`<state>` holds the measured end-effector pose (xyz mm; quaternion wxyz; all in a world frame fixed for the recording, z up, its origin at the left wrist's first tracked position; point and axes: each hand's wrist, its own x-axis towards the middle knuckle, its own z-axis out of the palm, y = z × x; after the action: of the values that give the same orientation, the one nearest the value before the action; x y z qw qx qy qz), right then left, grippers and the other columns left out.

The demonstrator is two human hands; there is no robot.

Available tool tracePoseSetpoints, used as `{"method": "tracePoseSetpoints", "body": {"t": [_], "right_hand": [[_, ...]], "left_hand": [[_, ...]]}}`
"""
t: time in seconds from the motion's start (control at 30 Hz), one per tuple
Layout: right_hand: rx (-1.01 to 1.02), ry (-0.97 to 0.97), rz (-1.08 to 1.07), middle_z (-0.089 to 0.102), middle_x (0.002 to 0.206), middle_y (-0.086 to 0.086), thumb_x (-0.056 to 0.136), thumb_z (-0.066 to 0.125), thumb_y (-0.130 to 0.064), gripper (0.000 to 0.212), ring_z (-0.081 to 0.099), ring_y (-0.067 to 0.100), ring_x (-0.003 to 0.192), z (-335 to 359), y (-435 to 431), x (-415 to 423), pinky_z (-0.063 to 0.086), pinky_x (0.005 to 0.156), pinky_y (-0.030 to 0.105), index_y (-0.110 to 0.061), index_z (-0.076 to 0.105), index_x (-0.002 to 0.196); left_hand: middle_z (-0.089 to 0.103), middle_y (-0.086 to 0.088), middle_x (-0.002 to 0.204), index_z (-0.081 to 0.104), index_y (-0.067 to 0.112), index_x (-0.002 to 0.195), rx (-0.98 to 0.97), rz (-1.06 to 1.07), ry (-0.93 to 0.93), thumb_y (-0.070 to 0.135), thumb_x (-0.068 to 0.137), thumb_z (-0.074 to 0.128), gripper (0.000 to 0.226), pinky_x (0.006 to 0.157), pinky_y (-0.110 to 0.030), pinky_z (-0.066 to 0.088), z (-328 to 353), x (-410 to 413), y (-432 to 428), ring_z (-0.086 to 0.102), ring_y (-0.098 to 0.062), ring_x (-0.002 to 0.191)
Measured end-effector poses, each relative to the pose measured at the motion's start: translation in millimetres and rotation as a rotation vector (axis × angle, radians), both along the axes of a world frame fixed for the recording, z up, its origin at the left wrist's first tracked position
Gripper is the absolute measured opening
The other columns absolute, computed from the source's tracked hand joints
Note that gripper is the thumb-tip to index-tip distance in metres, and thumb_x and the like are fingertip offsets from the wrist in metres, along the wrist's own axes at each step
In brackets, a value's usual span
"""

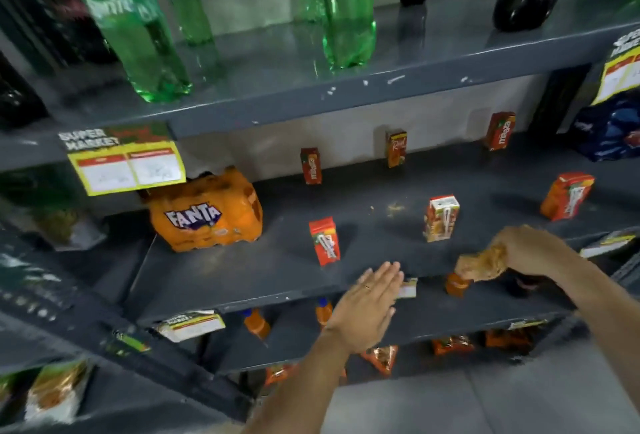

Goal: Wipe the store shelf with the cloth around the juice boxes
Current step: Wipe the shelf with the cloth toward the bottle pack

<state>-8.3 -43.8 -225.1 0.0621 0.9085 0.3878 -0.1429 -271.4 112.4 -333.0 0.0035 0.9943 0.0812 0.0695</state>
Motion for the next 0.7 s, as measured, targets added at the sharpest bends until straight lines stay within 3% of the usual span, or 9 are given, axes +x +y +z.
{"method": "tracePoseSetpoints", "body": {"t": [0.07, 0.13, 0.2, 0.3, 0.4, 0.53, 0.7], "right_hand": [[0.063, 0.106, 0.118, 0.072, 0.096, 0.000, 0.084, 0.058, -0.022, 0.016, 0.067, 0.020, 0.089, 20, 19, -44, 0.053, 0.082, 0.039, -0.021, 0.074, 0.084], [0.171, 0.201, 0.223, 0.074, 0.100, -0.001, 0.085, 0.057, -0.018, 0.021, 0.068, 0.020, 0.093, 30, 47, -84, 0.053, 0.083, 0.037, -0.023, 0.076, 0.093], [0.230, 0.205, 0.272, 0.072, 0.112, 0.002, 0.087, 0.054, -0.013, 0.030, 0.067, 0.023, 0.100, 34, 82, -109, 0.053, 0.085, 0.036, -0.023, 0.074, 0.107], [0.199, 0.041, 0.234, 0.068, 0.118, 0.012, 0.090, 0.048, -0.020, 0.029, 0.065, 0.033, 0.106, 34, 139, -121, 0.050, 0.081, 0.037, -0.014, 0.070, 0.109], [0.239, -0.032, 0.114, 0.063, 0.126, 0.016, 0.091, 0.046, -0.011, 0.034, 0.060, 0.037, 0.115, 28, 182, -122, 0.051, 0.092, 0.044, -0.008, 0.063, 0.121], [0.162, -0.015, 0.076, 0.061, 0.130, 0.012, 0.093, 0.050, -0.010, 0.037, 0.060, 0.033, 0.118, -2, 201, -124, 0.050, 0.094, 0.044, -0.012, 0.059, 0.128], [0.128, -0.097, 0.132, 0.065, 0.121, 0.015, 0.092, 0.041, -0.001, 0.034, 0.062, 0.034, 0.111, -38, 169, -140, 0.054, 0.086, 0.040, -0.005, 0.062, 0.117]], "left_hand": [[0.024, -0.006, 0.158, 0.030, 0.010, 0.148, 0.014, -0.017, -0.012, 0.024, 0.097, 0.041, 0.054, 0.119, -0.041, 0.016, 3, -29, 20, 0.020, -0.019, 0.146], [0.041, -0.007, 0.150, 0.050, 0.010, 0.137, -0.005, 0.022, -0.077, 0.021, 0.092, 0.051, 0.046, 0.114, -0.043, 0.029, 3, -53, 36, 0.037, -0.023, 0.139], [0.047, -0.006, 0.146, 0.056, 0.012, 0.132, -0.020, 0.144, -0.120, 0.023, 0.091, 0.051, 0.042, 0.114, -0.043, 0.031, 1, -74, 50, 0.043, -0.023, 0.135], [0.044, -0.005, 0.148, 0.049, 0.011, 0.138, 0.000, 0.406, -0.112, 0.033, 0.097, 0.031, 0.051, 0.116, -0.042, 0.018, -5, -100, 66, 0.037, -0.022, 0.139], [0.022, -0.008, 0.158, 0.026, 0.007, 0.149, -0.021, 0.597, -0.027, 0.046, 0.097, 0.013, 0.066, 0.120, -0.043, 0.008, -9, -114, 83, 0.014, -0.023, 0.147], [0.017, -0.010, 0.159, 0.019, 0.007, 0.151, -0.021, 0.624, 0.025, 0.055, 0.097, 0.011, 0.072, 0.118, -0.047, 0.018, -16, -112, 90, 0.013, -0.025, 0.147], [0.009, -0.007, 0.161, 0.010, 0.010, 0.152, -0.006, 0.627, 0.032, 0.058, 0.097, 0.006, 0.073, 0.119, -0.044, 0.012, -23, -113, 93, 0.005, -0.023, 0.148]]}}
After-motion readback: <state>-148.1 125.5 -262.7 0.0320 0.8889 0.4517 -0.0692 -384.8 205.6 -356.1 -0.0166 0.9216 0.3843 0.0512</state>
